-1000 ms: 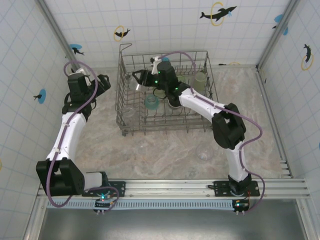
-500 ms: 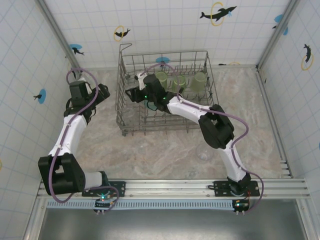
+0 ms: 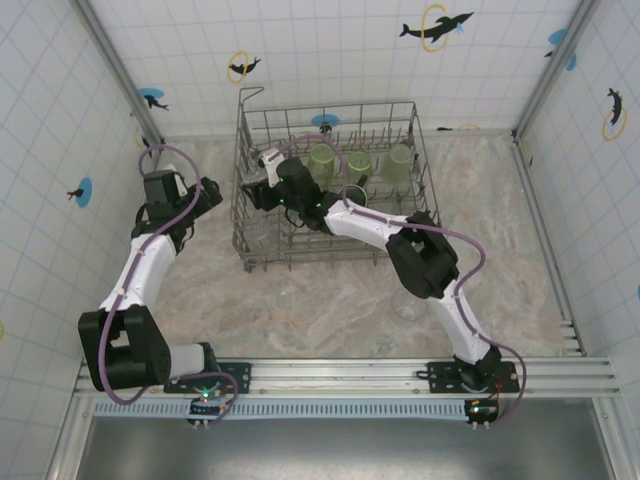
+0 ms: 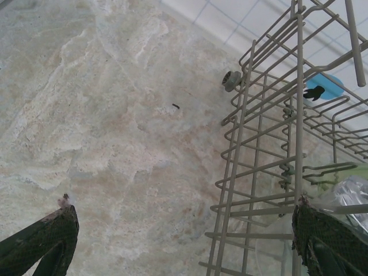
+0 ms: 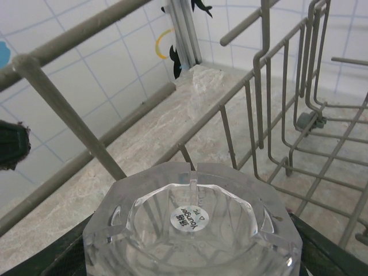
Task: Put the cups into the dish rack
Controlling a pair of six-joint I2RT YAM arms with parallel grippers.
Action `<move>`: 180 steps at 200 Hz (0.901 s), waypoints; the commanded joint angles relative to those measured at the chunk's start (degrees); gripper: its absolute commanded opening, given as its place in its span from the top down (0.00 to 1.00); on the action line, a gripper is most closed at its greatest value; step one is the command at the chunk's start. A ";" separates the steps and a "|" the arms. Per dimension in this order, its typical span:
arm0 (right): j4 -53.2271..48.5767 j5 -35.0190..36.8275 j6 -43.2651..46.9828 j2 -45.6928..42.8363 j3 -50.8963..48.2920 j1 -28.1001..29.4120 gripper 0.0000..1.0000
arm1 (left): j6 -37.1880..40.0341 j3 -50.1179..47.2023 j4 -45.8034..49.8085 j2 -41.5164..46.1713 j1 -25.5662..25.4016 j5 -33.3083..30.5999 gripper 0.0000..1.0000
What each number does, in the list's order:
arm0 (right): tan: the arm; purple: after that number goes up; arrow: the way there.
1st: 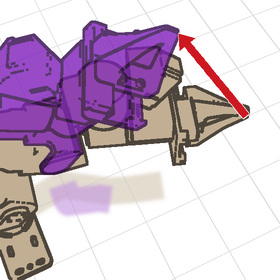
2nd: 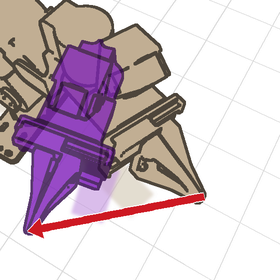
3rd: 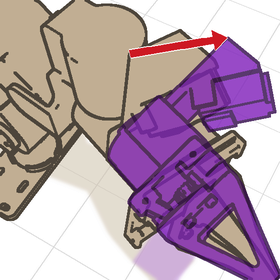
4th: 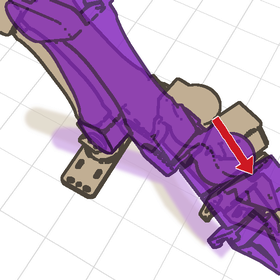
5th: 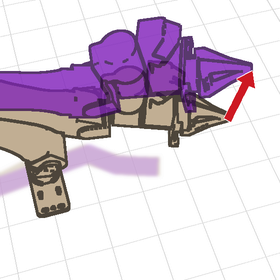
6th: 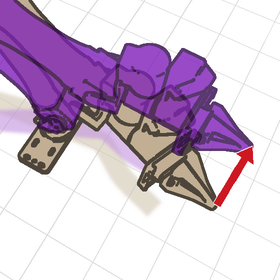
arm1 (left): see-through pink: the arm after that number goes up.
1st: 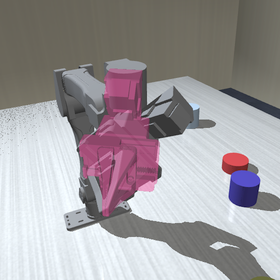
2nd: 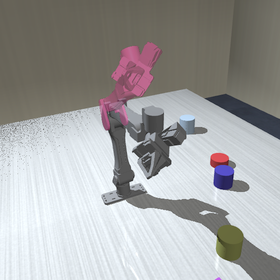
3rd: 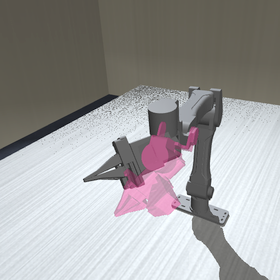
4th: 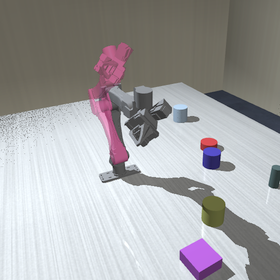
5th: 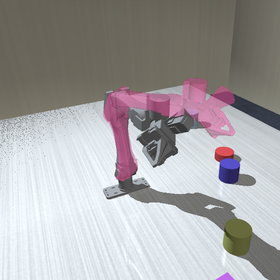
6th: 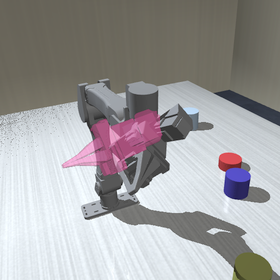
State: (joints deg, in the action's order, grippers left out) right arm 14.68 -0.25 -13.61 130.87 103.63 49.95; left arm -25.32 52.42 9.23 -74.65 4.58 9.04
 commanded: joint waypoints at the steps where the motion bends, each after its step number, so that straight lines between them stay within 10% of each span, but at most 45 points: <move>1: 5.86 1.43 0.86 2.95 2.89 0.52 0.63 | 1.33 -0.92 -1.14 0.97 0.65 1.31 0.03; 94: 7.80 3.67 2.98 7.08 3.29 1.86 0.55 | 1.20 -2.05 -1.41 1.33 1.21 2.39 0.03; 180: 6.07 -1.90 2.75 6.02 3.51 2.25 0.20 | 1.20 -2.06 -1.15 1.35 1.64 3.52 0.03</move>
State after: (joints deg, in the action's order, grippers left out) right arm 17.72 0.40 -10.63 135.06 105.27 50.52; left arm -25.32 51.11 8.51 -74.54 5.74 11.49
